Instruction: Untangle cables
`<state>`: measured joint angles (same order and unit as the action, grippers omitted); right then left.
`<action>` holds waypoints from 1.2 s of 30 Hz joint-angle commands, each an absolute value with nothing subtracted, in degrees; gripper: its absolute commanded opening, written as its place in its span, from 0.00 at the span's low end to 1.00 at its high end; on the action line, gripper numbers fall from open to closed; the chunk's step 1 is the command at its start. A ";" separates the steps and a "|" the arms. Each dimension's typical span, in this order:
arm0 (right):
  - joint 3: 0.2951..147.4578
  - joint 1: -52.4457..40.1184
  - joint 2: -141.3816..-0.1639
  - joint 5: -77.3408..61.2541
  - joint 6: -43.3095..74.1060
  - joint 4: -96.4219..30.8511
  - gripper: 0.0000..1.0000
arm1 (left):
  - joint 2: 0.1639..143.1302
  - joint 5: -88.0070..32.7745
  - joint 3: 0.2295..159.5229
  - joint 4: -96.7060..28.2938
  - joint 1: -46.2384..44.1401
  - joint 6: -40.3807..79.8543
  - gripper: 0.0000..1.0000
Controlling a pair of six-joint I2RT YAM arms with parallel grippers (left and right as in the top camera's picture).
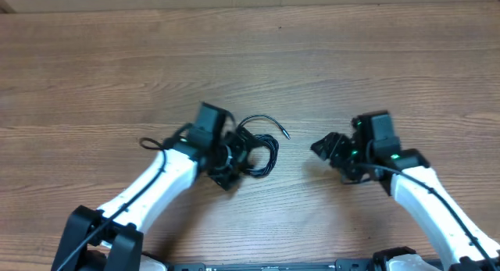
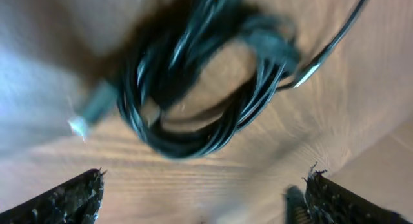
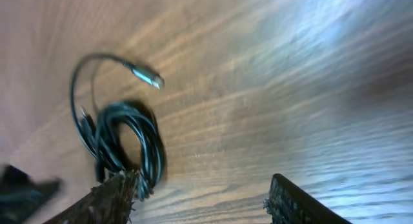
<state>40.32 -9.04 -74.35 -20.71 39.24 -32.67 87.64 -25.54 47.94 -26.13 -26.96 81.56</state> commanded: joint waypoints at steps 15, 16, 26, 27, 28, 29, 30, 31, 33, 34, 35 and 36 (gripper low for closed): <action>43.11 -6.07 -72.75 -21.23 33.93 -38.28 0.66 | 93.36 -4.75 47.83 -22.98 -38.39 115.90 0.59; 43.11 -6.09 -72.75 -21.23 33.93 -38.28 0.66 | 94.67 -5.39 47.83 -21.80 -38.46 115.83 0.58; 43.11 -6.09 -72.75 -21.23 33.93 -39.55 0.65 | 97.69 -5.23 47.86 -19.42 -37.34 103.39 0.04; 43.11 -6.09 -72.75 -21.23 33.91 -39.57 0.65 | 97.01 -5.02 47.86 -18.50 -36.73 98.54 0.04; 43.11 -6.09 -72.75 -21.28 33.17 -39.53 0.65 | 95.92 -4.45 47.88 -17.19 -35.90 91.39 0.04; 43.11 -6.09 -72.75 -21.26 32.51 -39.51 0.65 | 94.72 -3.97 47.88 -15.79 -35.00 82.96 0.04; 43.11 -6.09 -72.75 -21.26 32.45 -39.55 0.64 | 93.54 -3.84 47.88 -14.74 -34.09 74.91 0.04; 43.11 -6.09 -72.75 -21.28 32.45 -39.59 0.65 | 92.07 -4.19 47.92 -14.00 -32.93 65.04 0.04; 43.11 -6.09 -72.75 -21.61 31.20 -39.40 0.64 | 89.32 -7.27 48.14 -14.52 -30.89 45.76 0.04; 43.11 -6.09 -72.75 -22.11 30.24 -39.22 0.62 | 88.16 -9.78 48.16 -15.35 -30.09 36.80 0.04; 43.11 -6.09 -72.75 -22.61 29.52 -39.07 0.62 | 86.89 -13.34 48.16 -17.06 -29.28 27.03 0.07; 43.11 -6.09 -72.75 -22.76 29.45 -38.89 0.62 | 85.82 -16.58 48.16 -19.29 -28.58 18.92 0.11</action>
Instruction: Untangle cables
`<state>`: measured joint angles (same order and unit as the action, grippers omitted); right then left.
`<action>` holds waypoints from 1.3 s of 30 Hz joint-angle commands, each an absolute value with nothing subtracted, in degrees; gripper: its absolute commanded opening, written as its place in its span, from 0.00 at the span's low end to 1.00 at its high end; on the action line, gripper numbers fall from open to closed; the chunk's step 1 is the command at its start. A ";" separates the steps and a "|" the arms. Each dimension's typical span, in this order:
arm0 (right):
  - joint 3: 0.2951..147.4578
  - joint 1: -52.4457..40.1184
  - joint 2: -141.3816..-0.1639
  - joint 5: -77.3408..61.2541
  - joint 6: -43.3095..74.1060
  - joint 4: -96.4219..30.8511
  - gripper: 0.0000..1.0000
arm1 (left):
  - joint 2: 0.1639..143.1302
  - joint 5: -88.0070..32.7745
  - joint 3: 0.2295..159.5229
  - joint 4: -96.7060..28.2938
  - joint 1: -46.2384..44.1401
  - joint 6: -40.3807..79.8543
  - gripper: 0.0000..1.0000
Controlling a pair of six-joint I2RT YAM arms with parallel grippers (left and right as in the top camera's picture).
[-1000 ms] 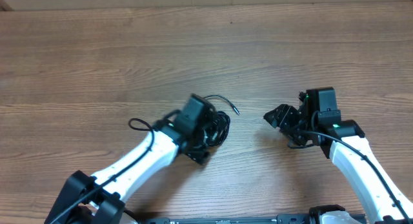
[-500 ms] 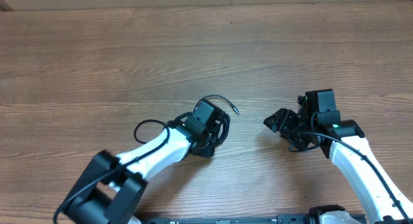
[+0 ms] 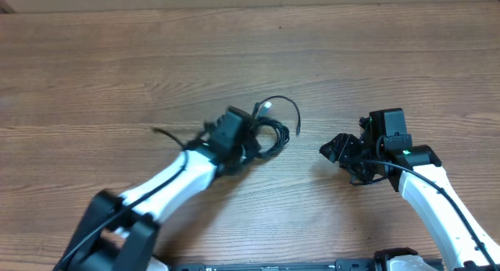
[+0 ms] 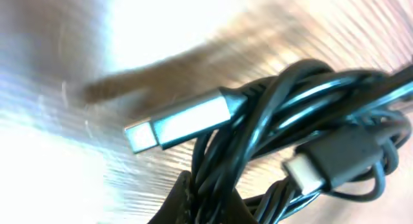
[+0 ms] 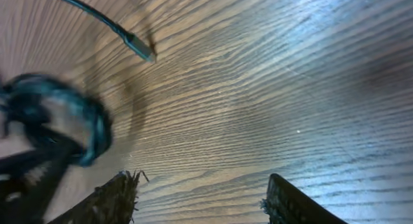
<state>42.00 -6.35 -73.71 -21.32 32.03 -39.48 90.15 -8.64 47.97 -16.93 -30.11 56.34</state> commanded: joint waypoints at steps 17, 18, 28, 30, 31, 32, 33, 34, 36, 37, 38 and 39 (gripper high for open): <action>43.11 -6.09 -72.75 -22.74 29.50 -38.48 0.61 | 84.12 -8.95 48.16 -33.36 -26.63 40.88 1.00; 43.11 -6.09 -72.75 -22.74 29.50 -38.46 0.61 | 84.14 -10.74 48.16 -34.83 -26.65 48.77 1.00; 43.11 -6.09 -72.75 -22.72 29.50 -38.46 0.61 | 84.27 -18.09 48.10 -41.91 -29.08 94.13 1.00; 43.11 -6.09 -72.75 -22.72 29.50 -38.46 0.61 | 84.31 -14.63 48.10 -41.56 -29.91 99.66 0.98; 43.11 -6.09 -72.75 -22.72 29.50 -38.46 0.61 | 84.40 -12.80 48.10 -41.56 -30.48 102.24 0.94; 43.11 -6.09 -72.75 -22.74 29.50 -38.46 0.61 | 84.66 -11.33 48.10 -41.54 -31.20 104.44 0.89; 43.11 -6.09 -72.75 -22.72 29.50 -38.46 0.61 | 84.95 -10.41 48.10 -41.54 -31.88 106.08 0.85; 43.11 -6.09 -72.75 -22.74 29.50 -38.48 0.61 | 85.45 -9.61 48.10 -41.56 -32.75 107.70 0.83; 43.11 -6.09 -72.75 -22.74 29.47 -38.50 0.61 | 86.67 -8.34 48.10 -41.56 -34.37 109.36 0.77; 43.11 -6.09 -72.75 -22.74 29.50 -38.52 0.61 | 87.24 -7.75 48.10 -41.56 -35.05 109.60 0.74; 43.11 -6.09 -72.75 -22.74 29.47 -38.52 0.61 | 87.99 -6.90 48.10 -41.54 -35.79 109.84 0.73; 43.11 -6.09 -72.75 -22.74 29.50 -38.50 0.61 | 88.68 -6.20 48.10 -41.47 -36.34 110.21 0.72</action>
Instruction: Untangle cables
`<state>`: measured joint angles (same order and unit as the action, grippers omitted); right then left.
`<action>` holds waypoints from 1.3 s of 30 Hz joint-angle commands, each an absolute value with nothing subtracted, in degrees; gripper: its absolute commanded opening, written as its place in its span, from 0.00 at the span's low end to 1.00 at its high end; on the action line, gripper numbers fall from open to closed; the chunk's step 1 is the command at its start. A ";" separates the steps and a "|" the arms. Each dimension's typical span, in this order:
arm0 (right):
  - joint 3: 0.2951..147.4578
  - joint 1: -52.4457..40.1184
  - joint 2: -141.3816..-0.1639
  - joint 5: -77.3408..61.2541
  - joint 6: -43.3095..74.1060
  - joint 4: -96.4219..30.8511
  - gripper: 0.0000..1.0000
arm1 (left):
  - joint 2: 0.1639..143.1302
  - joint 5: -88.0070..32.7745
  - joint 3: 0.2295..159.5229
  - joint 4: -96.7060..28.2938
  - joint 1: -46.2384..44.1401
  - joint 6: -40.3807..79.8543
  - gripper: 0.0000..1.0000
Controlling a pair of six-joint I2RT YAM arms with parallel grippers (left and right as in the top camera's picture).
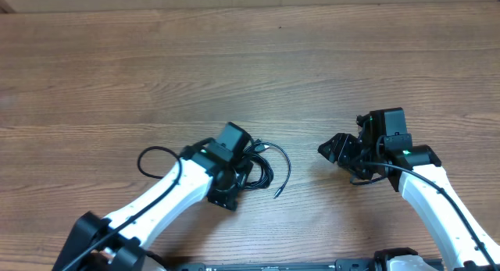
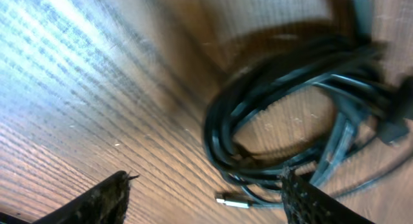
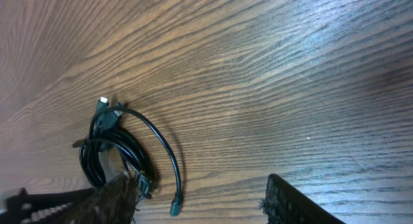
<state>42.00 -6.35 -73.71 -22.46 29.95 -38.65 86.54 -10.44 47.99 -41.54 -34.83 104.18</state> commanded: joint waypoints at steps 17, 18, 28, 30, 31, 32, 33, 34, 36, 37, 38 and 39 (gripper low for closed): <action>43.09 -6.09 -72.75 -22.76 29.47 -39.44 0.61 | 94.02 -2.22 48.80 -35.99 -35.09 96.14 0.04; 43.09 -6.09 -72.75 -22.79 29.50 -39.57 0.60 | 93.01 -1.80 49.04 -35.94 -34.28 92.29 0.04; 43.09 -6.24 -72.75 -47.09 20.14 -37.98 0.54 | 80.49 -8.84 52.05 -33.34 -25.63 45.12 0.04; 43.09 -6.46 -72.75 -51.99 16.62 -37.76 0.54 | 79.07 -11.64 52.03 -32.71 -25.06 38.74 0.04; 43.09 -6.59 -72.75 -53.47 14.83 -37.67 0.55 | 78.61 -12.10 52.03 -32.75 -25.04 36.21 0.04; 43.09 -6.76 -72.75 -54.26 13.13 -37.60 0.55 | 78.46 -12.12 52.05 -32.91 -25.04 34.52 0.04; 43.09 -6.96 -72.75 -54.33 11.77 -37.54 0.55 | 78.41 -12.12 52.03 -33.12 -25.04 32.88 0.04; 43.09 -7.07 -72.75 -54.28 10.87 -37.32 0.59 | 78.41 -12.12 52.03 -33.30 -25.06 31.70 0.04; 43.09 -7.11 -72.75 -54.35 9.37 -36.58 0.61 | 78.41 -12.08 52.03 -33.95 -25.10 29.65 0.04; 43.09 -7.11 -72.75 -54.46 9.06 -36.03 0.61 | 78.41 -12.08 52.03 -34.17 -25.08 28.51 0.04; 43.09 -7.11 -72.75 -54.94 9.04 -35.29 0.61 | 78.41 -12.05 52.03 -34.30 -25.10 27.49 0.04; 43.09 -7.11 -72.75 -55.37 8.95 -34.76 0.61 | 78.41 -12.05 52.03 -34.37 -25.08 26.50 0.04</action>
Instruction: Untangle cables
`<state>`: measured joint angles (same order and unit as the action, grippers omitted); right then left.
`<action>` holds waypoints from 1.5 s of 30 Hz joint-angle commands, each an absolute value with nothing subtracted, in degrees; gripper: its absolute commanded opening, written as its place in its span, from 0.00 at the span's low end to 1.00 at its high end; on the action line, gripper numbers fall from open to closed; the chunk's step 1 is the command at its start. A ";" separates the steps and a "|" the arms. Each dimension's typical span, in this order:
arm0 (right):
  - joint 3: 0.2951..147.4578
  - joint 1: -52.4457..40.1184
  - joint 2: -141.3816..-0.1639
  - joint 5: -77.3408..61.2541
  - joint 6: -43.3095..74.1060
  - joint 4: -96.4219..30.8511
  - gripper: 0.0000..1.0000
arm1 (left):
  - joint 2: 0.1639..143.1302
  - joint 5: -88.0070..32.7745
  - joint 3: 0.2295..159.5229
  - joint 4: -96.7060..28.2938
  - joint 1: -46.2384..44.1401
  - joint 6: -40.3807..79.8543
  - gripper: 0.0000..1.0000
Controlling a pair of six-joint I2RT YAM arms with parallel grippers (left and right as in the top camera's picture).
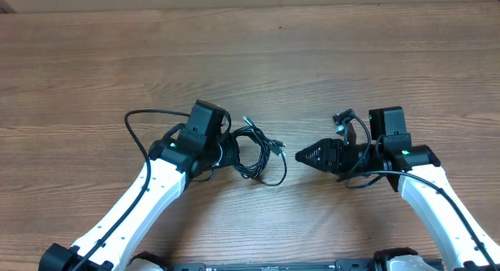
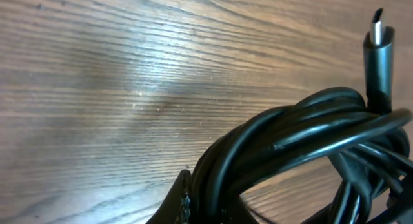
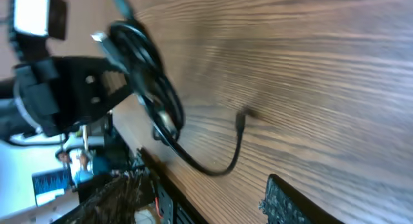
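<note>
A tangled bundle of black cable [image 1: 251,150] lies at the table's middle; a USB-C plug [image 2: 377,42] sticks up from it. My left gripper [image 1: 225,154] is shut on the bundle's left side, and the coils [image 2: 290,143] fill the left wrist view against one finger [image 2: 183,197]. A loose end [image 1: 275,177] loops out to the right and ends in a plug [image 1: 280,148]. My right gripper [image 1: 303,155] points left at the bundle, just short of it, open and holding nothing. From the right wrist the bundle [image 3: 147,88] and loose end [image 3: 237,137] show ahead.
The wooden table [image 1: 351,60] stretches bare behind and to both sides. A thin black wire [image 1: 141,115] arcs off the left arm's wrist. The table's near edge [image 3: 168,185] runs close under the right gripper.
My left gripper, open over the bundle lower on the table, is now shut on it and farther up. The right gripper has swung to point left and reached toward the bundle.
First my left gripper stood open over the bundle. Then it was shut on it, farther back and to the right. Then it was open again with the bundle on the table nearer me. Now it grips the bundle once more, and the right gripper has come close.
</note>
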<state>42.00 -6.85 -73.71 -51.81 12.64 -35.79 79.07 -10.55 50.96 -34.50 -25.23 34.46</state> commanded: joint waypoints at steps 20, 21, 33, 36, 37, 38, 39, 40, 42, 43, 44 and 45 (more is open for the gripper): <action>43.09 -22.52 -72.75 -42.70 8.93 -27.42 0.66 | 78.41 -11.90 52.03 -34.54 -22.13 29.54 0.04; 43.09 -23.33 -72.75 -42.09 9.19 -27.20 0.66 | 78.41 -11.90 52.03 -34.68 -21.61 31.00 0.04; 43.11 -26.92 -72.75 -41.85 22.50 -19.94 0.54 | 78.41 -16.95 52.03 -36.49 -17.28 47.70 0.04; 43.11 -29.52 -72.75 -40.64 21.78 -16.75 0.54 | 78.41 -16.95 52.03 -36.88 -17.30 51.05 0.04; 43.11 -30.39 -72.75 -38.81 20.82 -16.19 0.54 | 78.41 -16.97 52.03 -37.15 -17.32 51.59 0.04; 43.11 -31.40 -72.75 -35.75 19.68 -15.79 0.54 | 78.41 -17.02 52.03 -37.67 -17.32 52.14 0.04; 43.11 -32.16 -72.75 -32.64 19.44 -15.44 0.54 | 78.41 -16.99 52.03 -38.26 -17.32 52.40 0.04; 43.11 -32.84 -72.75 -29.39 19.44 -15.22 0.54 | 78.41 -16.99 52.03 -38.92 -17.32 52.38 0.04; 43.11 -34.11 -72.75 -24.03 19.44 -14.57 0.54 | 78.41 -16.99 52.03 -40.05 -17.34 52.29 0.04; 43.11 -34.52 -72.75 -22.44 19.44 -14.09 0.54 | 78.41 -16.99 52.03 -40.58 -17.34 52.29 0.04; 43.11 -34.83 -72.75 -21.21 19.44 -13.43 0.53 | 78.41 -16.99 52.03 -41.04 -17.34 52.14 0.04; 43.11 -34.94 -72.75 -20.51 19.46 -12.80 0.52 | 78.41 -17.02 52.03 -41.36 -17.41 51.37 0.04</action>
<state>42.00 -34.30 -73.69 -27.97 20.18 -13.93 79.09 -15.88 50.96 -41.04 -17.41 50.68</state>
